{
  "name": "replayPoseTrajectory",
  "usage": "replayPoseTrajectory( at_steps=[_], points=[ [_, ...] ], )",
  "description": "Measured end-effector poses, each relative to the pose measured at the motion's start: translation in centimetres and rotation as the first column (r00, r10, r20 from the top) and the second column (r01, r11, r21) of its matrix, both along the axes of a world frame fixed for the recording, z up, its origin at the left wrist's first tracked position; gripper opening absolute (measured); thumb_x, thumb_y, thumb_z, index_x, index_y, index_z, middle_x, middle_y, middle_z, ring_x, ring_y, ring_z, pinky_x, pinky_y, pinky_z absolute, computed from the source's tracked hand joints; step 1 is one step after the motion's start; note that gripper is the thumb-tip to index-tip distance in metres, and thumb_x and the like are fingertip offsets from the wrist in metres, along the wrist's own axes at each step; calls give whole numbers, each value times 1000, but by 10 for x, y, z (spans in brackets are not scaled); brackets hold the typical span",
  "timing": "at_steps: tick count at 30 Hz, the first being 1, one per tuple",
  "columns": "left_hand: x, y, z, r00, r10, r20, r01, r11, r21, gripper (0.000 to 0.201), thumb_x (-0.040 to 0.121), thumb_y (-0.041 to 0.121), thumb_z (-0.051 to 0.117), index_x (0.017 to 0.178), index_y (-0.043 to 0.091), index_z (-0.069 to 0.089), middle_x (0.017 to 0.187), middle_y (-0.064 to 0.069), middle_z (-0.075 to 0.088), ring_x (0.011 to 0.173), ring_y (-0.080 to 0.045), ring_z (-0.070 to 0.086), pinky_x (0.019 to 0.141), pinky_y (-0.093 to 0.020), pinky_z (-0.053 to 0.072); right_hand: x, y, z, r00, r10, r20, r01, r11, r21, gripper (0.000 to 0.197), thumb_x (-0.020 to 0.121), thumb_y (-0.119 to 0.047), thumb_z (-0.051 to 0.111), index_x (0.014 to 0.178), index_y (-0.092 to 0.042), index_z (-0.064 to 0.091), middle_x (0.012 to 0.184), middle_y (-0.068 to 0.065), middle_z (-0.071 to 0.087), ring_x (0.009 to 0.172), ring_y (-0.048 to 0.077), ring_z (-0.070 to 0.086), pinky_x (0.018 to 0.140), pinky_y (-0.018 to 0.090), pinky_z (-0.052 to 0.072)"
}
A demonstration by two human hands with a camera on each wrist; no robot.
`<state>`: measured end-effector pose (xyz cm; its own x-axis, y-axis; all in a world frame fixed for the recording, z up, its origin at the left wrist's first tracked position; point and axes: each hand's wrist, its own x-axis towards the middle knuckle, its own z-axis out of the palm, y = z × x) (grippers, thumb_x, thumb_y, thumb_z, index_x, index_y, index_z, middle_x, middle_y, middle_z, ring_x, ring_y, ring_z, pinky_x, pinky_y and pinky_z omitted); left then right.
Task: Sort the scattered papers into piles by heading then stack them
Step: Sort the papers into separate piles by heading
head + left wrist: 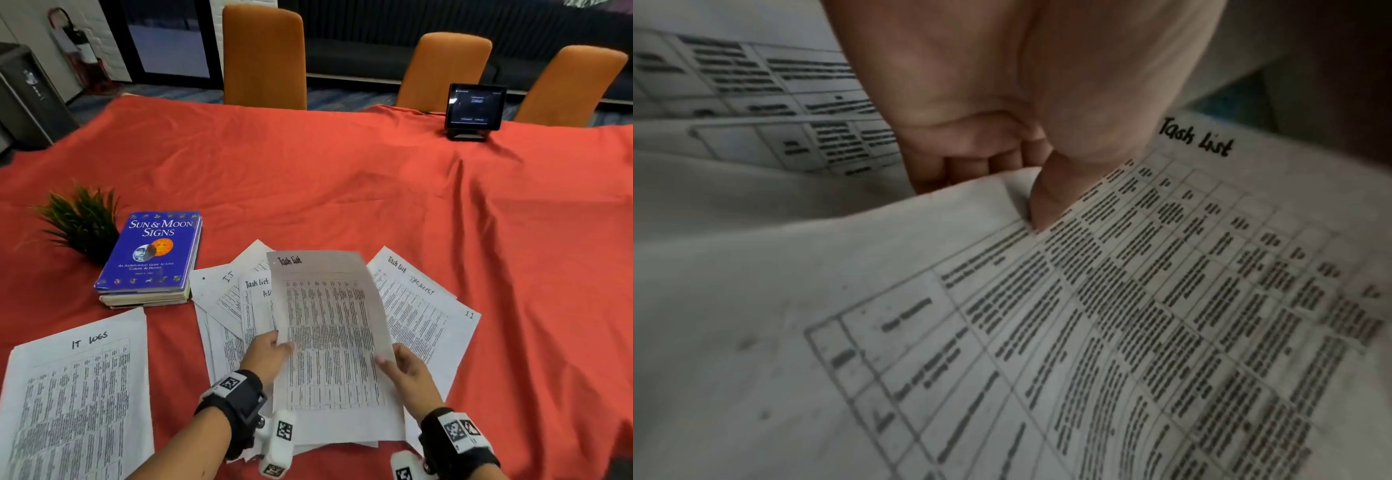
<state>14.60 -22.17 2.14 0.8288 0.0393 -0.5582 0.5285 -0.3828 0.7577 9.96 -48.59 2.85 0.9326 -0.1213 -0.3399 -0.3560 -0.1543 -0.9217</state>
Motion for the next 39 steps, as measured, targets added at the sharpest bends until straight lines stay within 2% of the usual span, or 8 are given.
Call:
replayPoseTrajectory(
  at_steps=[3,9,16,20,26,30,35,39],
  points=[
    [-1,8,-7,999,43,11,-44,999,17,36,95,23,55,69,31,32,71,15,28,62,-1,29,58,-17,26,6,-23,-20,958,-280,-60,255,929,-268,38,86,-31,69,117,-14,55,110,10,64,97,25,63,82,38,52],
    [-7,26,-17,998,56,-7,-56,998,27,19,92,20,56,89,3,62,79,-8,56,71,-18,52,69,-28,42,13,-76,-40,752,-593,-289,236,651,-721,94,58,-52,82,134,-12,45,132,23,47,125,41,39,106,47,35],
    [-12,26,-15,992,124,-20,-125,992,-24,12,90,10,51,81,12,58,88,-10,61,80,-21,57,71,-28,39,22,-78,-38,736,-610,-292,418,750,-513,29,73,-19,59,98,-4,63,77,12,67,66,32,66,63,42,59],
    [-13,29,-11,986,168,-19,-169,982,-85,12,75,22,47,74,10,50,86,-10,54,81,-21,50,76,-33,34,22,-79,-32,765,-642,-48,547,688,-477,21,87,-6,48,103,-4,61,97,25,66,86,41,62,79,44,52],
    [-13,28,-8,987,157,-22,-158,985,-67,8,81,18,43,73,14,42,82,-1,42,76,-16,42,72,-31,33,28,-55,1,815,-561,143,577,766,-282,33,67,-24,40,90,-10,57,83,15,58,79,26,51,72,31,37],
    [-11,29,-9,983,184,-14,-184,981,-67,10,79,15,44,71,10,40,76,-7,40,72,-17,39,69,-32,29,27,-24,-3,945,-316,89,326,932,-159,13,83,-7,50,88,-4,61,75,9,61,69,22,54,58,29,48],
    [-15,37,-18,978,207,-4,-207,975,-79,14,89,4,43,85,1,56,81,-9,49,76,-19,45,66,-30,32,28,20,-18,996,-29,-81,19,993,-120,32,70,-20,46,91,-4,65,86,14,72,74,25,65,73,46,56],
    [-20,47,-24,976,217,3,-217,974,-60,25,89,1,47,105,15,59,94,-9,65,81,-22,56,68,-29,42,25,55,-18,977,136,-163,-151,985,-79,27,85,-16,45,98,-10,67,95,15,73,89,35,69,83,49,55]
  ],
)
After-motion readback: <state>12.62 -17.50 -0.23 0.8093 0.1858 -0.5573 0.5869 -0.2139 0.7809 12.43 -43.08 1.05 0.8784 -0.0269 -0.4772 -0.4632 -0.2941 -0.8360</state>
